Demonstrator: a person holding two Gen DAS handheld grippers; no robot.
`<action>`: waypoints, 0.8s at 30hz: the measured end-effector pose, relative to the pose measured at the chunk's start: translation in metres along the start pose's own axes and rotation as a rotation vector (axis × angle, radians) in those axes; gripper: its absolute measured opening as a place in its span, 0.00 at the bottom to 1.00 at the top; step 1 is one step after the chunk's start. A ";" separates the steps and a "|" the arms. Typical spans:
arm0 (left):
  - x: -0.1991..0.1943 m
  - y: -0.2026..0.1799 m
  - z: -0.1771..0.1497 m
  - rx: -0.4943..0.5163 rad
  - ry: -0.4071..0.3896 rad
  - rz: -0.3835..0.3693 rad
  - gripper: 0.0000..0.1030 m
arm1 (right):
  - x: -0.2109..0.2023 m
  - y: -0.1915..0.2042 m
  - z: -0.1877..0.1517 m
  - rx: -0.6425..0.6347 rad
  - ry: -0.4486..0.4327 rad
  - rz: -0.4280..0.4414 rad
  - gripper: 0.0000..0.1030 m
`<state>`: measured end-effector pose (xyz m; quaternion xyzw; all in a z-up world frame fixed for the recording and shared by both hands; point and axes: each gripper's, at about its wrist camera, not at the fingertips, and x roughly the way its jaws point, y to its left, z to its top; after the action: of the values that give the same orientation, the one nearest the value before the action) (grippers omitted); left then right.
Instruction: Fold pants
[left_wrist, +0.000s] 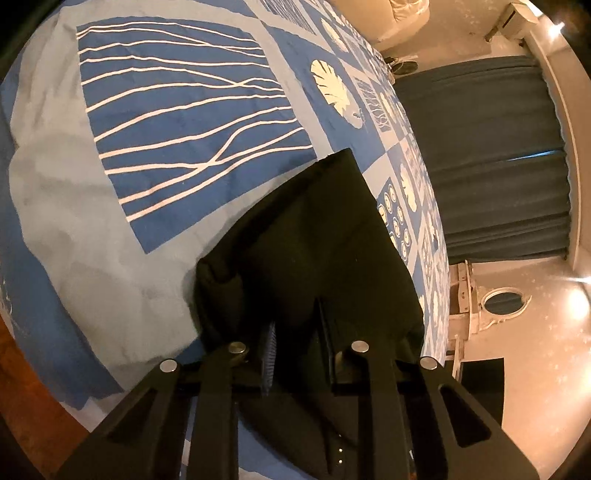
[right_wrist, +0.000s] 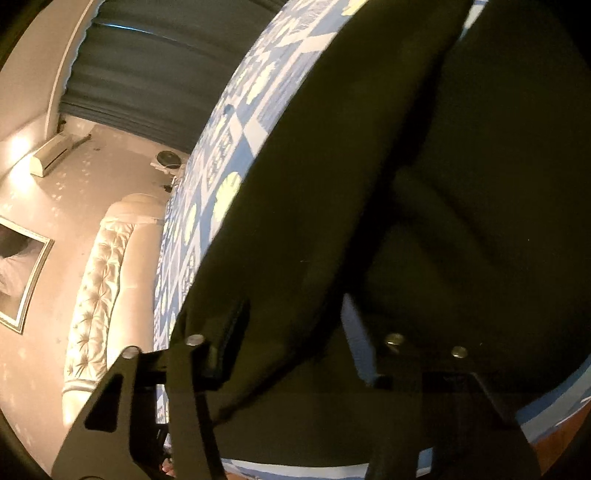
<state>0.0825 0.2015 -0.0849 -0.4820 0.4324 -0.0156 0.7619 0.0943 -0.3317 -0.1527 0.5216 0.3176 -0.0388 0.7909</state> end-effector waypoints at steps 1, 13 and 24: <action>0.002 -0.001 0.001 -0.001 0.001 -0.001 0.21 | 0.002 0.001 0.002 -0.005 -0.001 0.003 0.47; -0.020 -0.005 -0.001 -0.001 -0.008 -0.020 0.09 | -0.026 0.012 0.006 -0.026 -0.009 0.149 0.06; -0.045 0.003 -0.001 -0.020 -0.006 -0.039 0.09 | -0.063 -0.017 -0.030 -0.016 0.061 0.140 0.06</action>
<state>0.0521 0.2219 -0.0579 -0.4981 0.4207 -0.0246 0.7578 0.0241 -0.3312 -0.1400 0.5370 0.3047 0.0352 0.7859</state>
